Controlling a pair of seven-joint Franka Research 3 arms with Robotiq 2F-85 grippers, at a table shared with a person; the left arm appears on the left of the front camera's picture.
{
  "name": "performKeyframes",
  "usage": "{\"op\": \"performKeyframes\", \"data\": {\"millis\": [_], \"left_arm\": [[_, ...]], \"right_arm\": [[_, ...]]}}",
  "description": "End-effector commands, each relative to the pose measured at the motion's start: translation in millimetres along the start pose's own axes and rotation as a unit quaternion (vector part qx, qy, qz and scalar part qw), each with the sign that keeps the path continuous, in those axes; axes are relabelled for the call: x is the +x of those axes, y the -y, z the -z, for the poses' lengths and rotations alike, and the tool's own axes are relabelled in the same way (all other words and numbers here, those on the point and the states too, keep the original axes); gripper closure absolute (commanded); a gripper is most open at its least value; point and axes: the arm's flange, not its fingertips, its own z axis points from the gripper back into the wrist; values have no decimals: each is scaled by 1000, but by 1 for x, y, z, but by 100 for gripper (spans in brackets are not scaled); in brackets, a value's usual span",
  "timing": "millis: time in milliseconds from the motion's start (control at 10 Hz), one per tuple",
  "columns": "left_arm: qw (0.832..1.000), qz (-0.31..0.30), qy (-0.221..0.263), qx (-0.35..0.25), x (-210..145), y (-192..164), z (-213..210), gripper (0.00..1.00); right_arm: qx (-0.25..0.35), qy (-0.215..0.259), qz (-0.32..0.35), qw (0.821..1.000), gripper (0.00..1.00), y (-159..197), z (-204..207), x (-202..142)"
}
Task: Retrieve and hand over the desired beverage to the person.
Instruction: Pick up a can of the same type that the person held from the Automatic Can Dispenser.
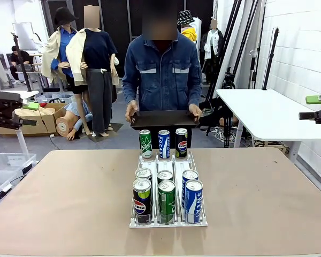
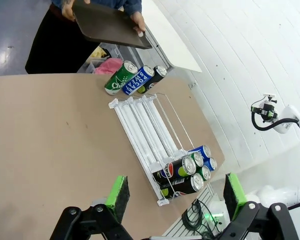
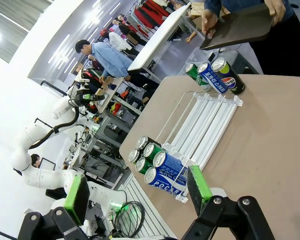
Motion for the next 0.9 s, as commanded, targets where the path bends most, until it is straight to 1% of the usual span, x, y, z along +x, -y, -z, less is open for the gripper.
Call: {"op": "performKeyframes", "data": {"millis": [0, 800], "left_arm": [[1000, 3, 8, 4, 0, 1, -1, 0], [1000, 3, 8, 4, 0, 1, -1, 0]], "right_arm": [[7, 1, 0, 1000, 0, 0, 0, 0], [7, 1, 0, 1000, 0, 0, 0, 0]]}}
